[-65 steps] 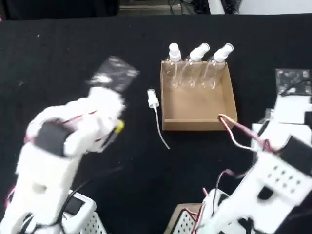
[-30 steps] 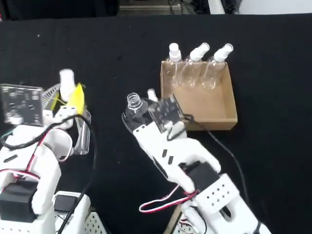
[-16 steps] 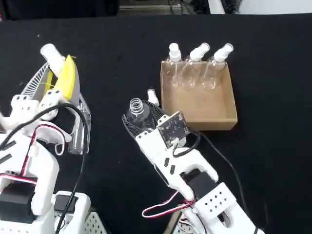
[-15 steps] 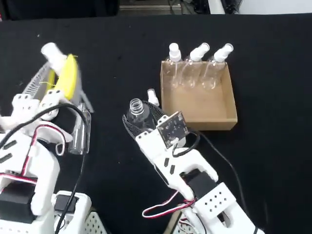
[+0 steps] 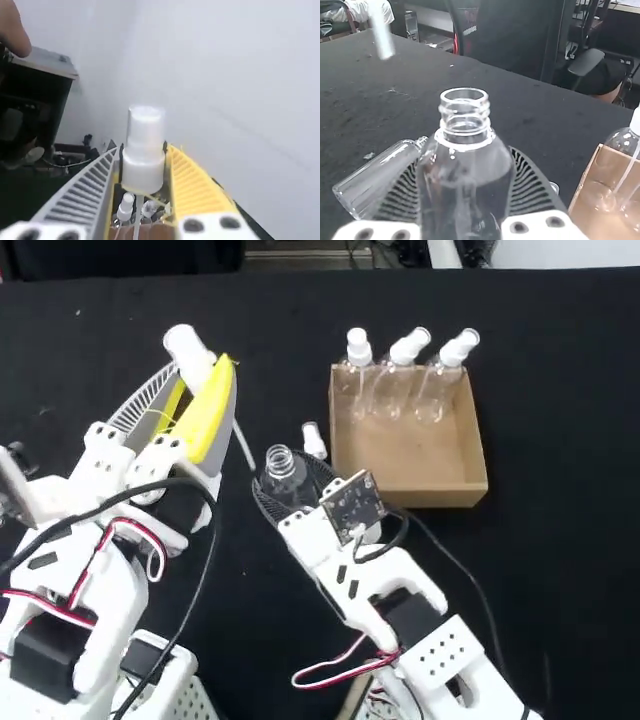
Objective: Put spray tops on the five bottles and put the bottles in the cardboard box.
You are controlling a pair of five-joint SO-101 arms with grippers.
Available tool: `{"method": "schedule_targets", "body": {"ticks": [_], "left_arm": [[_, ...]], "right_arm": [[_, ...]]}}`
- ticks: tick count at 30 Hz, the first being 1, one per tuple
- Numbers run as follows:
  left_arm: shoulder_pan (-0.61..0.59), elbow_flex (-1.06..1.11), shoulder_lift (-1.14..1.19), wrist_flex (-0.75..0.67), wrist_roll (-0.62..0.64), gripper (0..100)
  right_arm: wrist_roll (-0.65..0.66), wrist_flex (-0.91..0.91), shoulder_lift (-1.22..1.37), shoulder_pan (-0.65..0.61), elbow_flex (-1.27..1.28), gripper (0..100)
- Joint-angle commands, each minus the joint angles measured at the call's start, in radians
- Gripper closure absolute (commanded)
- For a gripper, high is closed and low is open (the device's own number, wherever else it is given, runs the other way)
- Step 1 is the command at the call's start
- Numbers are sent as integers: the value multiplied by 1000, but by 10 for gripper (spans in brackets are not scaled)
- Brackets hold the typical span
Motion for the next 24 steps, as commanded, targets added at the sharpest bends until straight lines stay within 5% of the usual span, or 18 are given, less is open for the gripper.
{"method": "schedule_targets", "body": {"ticks": [1, 7, 24], "left_arm": [[12, 111, 5, -229, 9, 960], [16, 245, 5, -385, 12, 962], [107, 243, -25, -381, 11, 964]], "right_arm": [[-8, -25, -25, -17, -5, 988], [-8, -31, -25, -17, 12, 988], [-8, -31, -25, -14, 15, 988]]}}
